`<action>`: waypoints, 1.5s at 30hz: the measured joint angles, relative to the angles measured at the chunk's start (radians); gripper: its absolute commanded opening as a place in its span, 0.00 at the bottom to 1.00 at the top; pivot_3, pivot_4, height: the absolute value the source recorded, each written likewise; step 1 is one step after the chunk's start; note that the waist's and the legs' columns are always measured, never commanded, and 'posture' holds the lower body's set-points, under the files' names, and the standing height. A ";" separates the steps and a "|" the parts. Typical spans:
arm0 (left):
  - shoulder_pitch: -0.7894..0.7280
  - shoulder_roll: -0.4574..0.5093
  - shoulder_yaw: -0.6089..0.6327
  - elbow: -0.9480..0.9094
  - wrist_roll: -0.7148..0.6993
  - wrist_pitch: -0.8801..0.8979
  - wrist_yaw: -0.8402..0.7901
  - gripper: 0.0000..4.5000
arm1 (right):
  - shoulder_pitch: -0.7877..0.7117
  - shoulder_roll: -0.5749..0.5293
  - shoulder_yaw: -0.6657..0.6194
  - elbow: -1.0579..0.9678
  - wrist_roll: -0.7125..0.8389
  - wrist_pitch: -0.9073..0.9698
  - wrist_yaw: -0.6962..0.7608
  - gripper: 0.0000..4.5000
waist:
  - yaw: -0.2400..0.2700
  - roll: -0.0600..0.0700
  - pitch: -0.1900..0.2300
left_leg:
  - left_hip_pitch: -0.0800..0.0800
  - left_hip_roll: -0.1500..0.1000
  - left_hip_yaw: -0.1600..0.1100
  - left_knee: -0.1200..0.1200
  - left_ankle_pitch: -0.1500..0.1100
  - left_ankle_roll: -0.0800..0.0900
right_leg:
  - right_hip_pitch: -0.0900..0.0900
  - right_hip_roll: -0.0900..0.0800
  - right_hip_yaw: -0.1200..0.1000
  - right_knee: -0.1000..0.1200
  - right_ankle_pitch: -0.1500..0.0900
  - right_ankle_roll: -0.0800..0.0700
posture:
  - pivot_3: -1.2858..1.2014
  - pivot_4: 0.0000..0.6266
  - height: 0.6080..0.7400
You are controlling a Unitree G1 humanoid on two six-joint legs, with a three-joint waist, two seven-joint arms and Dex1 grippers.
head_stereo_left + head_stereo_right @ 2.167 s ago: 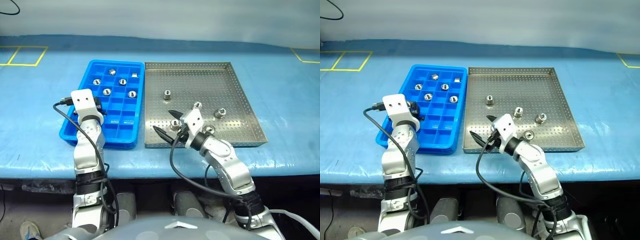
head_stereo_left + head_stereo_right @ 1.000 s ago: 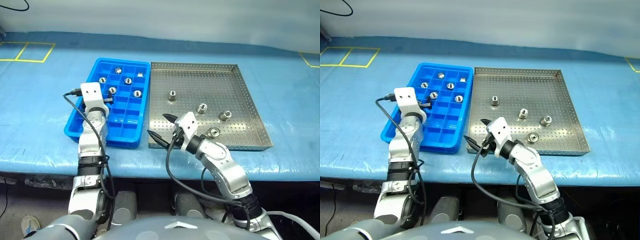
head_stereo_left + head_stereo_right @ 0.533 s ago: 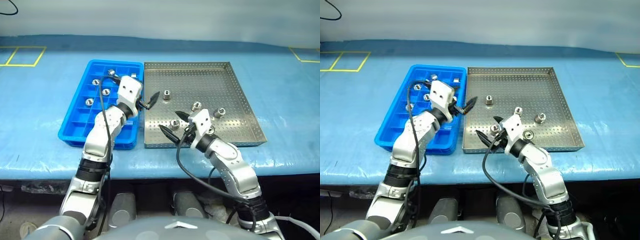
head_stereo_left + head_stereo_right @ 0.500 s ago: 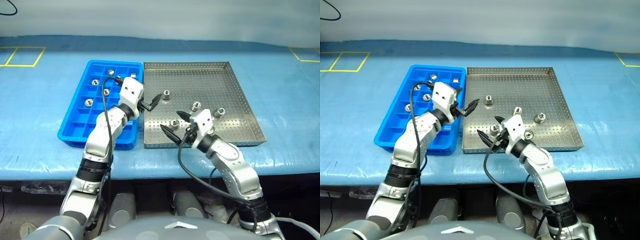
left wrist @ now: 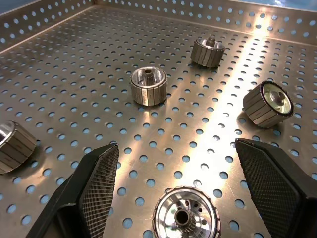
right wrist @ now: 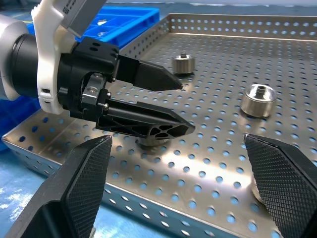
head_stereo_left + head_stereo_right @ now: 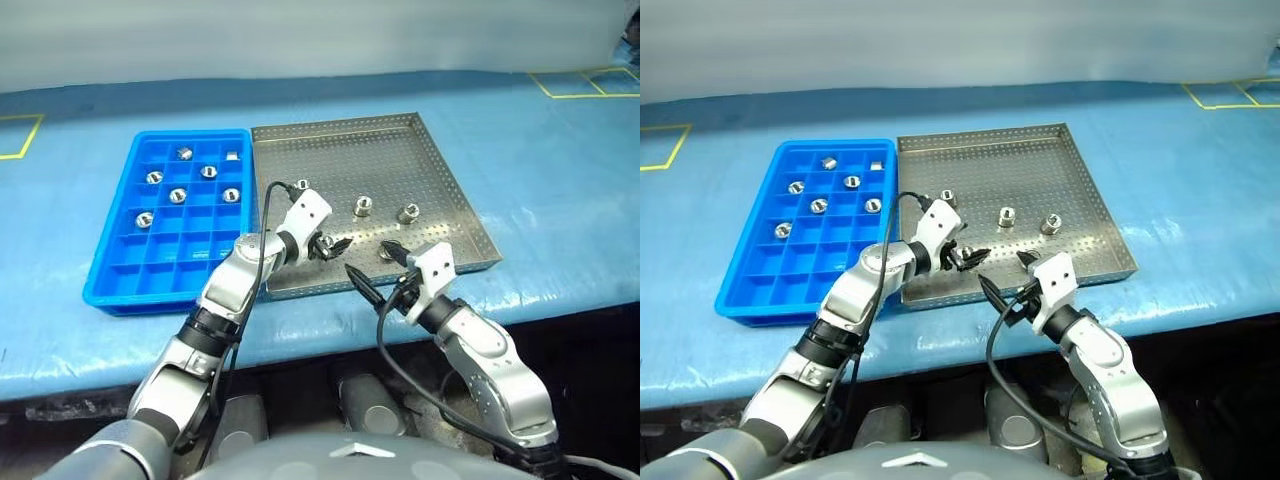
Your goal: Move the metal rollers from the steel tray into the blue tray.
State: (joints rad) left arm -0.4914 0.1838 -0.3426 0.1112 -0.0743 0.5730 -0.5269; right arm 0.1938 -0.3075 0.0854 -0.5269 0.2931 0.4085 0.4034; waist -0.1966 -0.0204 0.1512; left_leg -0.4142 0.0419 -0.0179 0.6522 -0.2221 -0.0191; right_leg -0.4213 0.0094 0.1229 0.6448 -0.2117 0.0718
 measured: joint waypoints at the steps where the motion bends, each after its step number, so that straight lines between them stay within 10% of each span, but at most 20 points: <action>1: 0.000 0.001 -0.001 0.004 0.009 0.014 0.003 0.91 | 0.011 0.000 -0.005 -0.004 -0.001 0.000 -0.007 1.00 | -0.010 0.000 0.000 | 0.000 0.000 0.000 0.000 0.000 0.000 | 0.000 0.000 0.000 0.000 0.000 0.000 | 0.40 0.24 1.00; 10: 0.023 0.064 -0.012 -0.061 0.038 0.152 0.004 0.91 | 0.024 0.002 -0.006 -0.010 -0.008 -0.004 -0.021 1.00 | -0.081 0.000 0.000 | 0.001 0.000 -0.001 -0.002 0.000 0.000 | 0.000 0.000 0.000 0.000 0.000 0.000 | 0.41 0.24 1.00; 18: 0.043 0.095 0.002 -0.121 0.036 0.213 0.025 0.41 | -0.007 0.004 0.007 -0.001 -0.012 -0.007 -0.015 1.00 | -0.085 0.000 0.000 | 0.001 0.000 -0.001 -0.003 0.000 0.000 | 0.000 0.000 0.000 0.000 0.000 0.000 | 0.42 0.24 1.00; 25: 0.081 0.063 0.045 -0.160 0.032 0.202 0.091 0.40 | -0.028 0.001 0.016 0.017 -0.012 -0.007 -0.002 1.00 | -0.078 0.000 0.000 | 0.001 0.000 -0.001 -0.004 0.000 0.000 | 0.000 0.000 0.000 0.000 0.000 0.000 | 0.45 0.24 1.00; 39: 0.210 -0.256 0.476 -0.384 0.106 -0.038 0.712 0.40 | -0.202 0.014 0.080 0.177 -0.010 -0.010 0.098 1.00 | 0.076 -0.001 0.001 | 0.001 0.000 -0.002 -0.004 0.000 0.000 | 0.000 0.001 0.000 0.000 0.002 0.004 | 0.54 0.24 1.00; 45: 0.352 -0.251 0.547 -0.474 0.196 -0.036 0.932 0.40 | -0.279 0.021 0.114 0.253 -0.011 -0.012 0.155 1.00 | 0.163 -0.004 0.002 | 0.000 -0.001 -0.002 -0.003 0.000 0.000 | 0.000 -0.001 -0.001 -0.001 0.002 0.002 | 0.58 0.24 1.00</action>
State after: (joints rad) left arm -0.1391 -0.0674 0.2045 -0.3625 0.1220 0.5371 0.4048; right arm -0.0852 -0.2866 0.1991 -0.2740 0.2822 0.3963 0.5580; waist -0.0331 -0.0242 0.1536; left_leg -0.4146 0.0410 -0.0199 0.6496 -0.2221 -0.0191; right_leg -0.4215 0.0087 0.1216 0.6436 -0.2100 0.0741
